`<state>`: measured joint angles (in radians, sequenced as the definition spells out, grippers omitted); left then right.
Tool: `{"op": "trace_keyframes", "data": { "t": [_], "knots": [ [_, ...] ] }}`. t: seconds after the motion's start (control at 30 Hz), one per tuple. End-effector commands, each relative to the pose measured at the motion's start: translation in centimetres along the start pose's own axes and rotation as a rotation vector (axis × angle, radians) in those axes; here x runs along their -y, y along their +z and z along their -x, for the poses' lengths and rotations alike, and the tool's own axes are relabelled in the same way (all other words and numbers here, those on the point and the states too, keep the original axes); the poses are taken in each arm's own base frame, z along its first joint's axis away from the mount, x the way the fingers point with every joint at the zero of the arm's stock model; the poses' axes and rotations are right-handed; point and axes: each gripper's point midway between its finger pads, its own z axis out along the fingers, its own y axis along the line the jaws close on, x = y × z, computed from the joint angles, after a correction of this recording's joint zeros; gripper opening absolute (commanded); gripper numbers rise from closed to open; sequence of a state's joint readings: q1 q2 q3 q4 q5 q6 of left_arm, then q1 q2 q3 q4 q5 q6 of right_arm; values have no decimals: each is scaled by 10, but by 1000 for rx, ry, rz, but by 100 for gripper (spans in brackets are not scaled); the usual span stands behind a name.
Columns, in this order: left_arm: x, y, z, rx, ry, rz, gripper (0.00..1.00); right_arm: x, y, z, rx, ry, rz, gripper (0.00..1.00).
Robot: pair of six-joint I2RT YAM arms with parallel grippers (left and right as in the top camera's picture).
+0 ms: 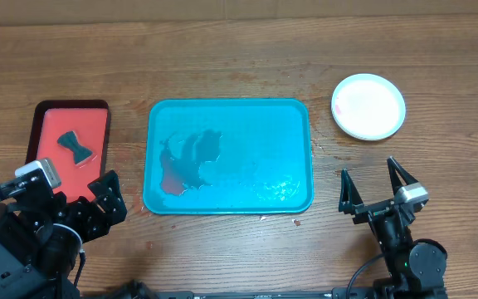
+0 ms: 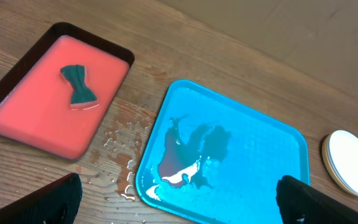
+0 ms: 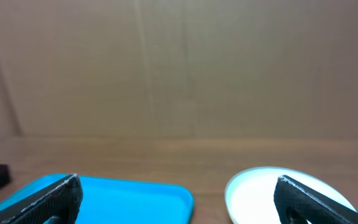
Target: Clean dirty plates on tray and stack at the side
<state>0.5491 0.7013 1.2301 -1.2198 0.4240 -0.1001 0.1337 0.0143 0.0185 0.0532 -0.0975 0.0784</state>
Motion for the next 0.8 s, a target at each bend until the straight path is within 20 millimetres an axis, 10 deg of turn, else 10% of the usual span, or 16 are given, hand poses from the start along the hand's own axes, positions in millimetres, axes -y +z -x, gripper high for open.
{"op": "trace_keyframes", "data": {
  "t": [0.0,0.77],
  "knots": [
    [2,1,-1,-6,17,-12,100,20,-2,-11,-30,4,-101,100],
    [2,1,-1,-6,17,-12,100,33,-5,-31,-113,-20,-167,100]
  ]
}}
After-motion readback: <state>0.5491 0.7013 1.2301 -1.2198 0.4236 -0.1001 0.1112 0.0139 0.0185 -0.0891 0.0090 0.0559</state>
